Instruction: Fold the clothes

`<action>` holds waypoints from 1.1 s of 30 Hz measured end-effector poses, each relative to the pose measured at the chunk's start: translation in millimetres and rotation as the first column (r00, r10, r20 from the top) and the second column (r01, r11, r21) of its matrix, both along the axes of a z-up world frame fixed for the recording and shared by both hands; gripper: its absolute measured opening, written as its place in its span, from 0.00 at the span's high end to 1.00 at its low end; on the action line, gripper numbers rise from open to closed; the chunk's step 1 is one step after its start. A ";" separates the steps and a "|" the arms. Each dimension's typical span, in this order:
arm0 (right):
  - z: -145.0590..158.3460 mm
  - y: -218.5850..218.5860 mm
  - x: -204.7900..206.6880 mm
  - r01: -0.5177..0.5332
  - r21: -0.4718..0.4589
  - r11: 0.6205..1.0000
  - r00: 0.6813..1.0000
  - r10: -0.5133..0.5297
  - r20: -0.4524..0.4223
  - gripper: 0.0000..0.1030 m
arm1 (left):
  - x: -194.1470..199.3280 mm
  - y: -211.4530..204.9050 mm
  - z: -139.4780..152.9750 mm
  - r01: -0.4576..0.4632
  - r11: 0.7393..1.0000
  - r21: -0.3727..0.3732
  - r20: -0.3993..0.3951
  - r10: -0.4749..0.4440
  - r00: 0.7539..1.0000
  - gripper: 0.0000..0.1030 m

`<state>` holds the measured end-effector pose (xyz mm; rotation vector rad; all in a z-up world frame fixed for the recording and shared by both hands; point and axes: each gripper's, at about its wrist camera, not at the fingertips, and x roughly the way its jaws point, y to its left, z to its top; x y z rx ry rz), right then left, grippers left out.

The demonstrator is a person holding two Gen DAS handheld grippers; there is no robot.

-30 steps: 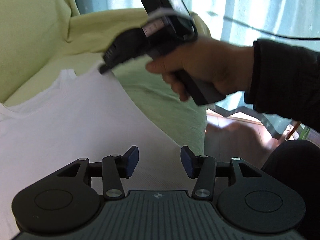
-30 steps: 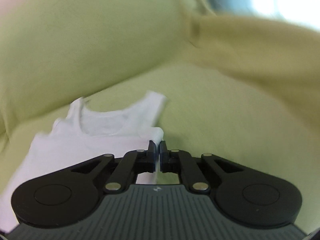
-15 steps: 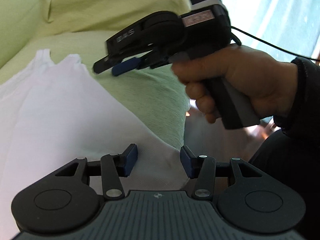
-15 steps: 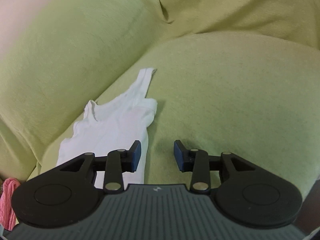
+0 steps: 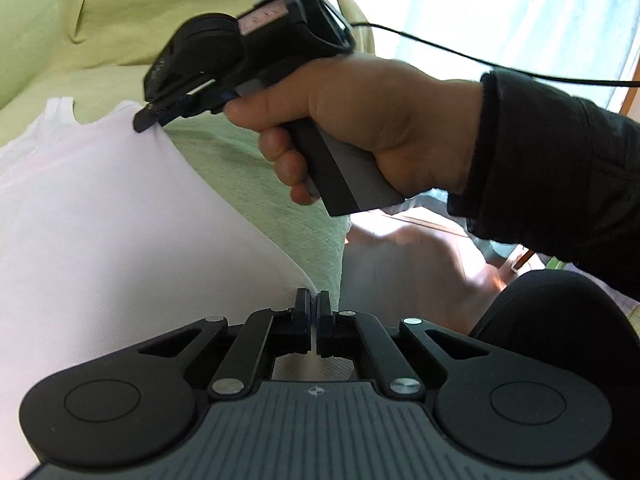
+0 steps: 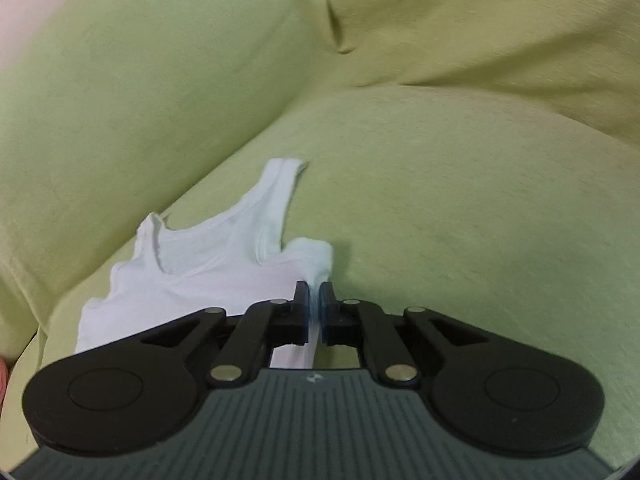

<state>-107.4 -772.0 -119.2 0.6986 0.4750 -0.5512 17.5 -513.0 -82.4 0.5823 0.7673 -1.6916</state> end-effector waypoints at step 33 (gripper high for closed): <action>-63.7 271.1 -106.5 -0.895 -0.441 0.065 0.444 0.054 -0.894 0.51 | 60.2 219.6 20.3 -0.189 0.978 -0.088 0.446 0.208 0.871 0.37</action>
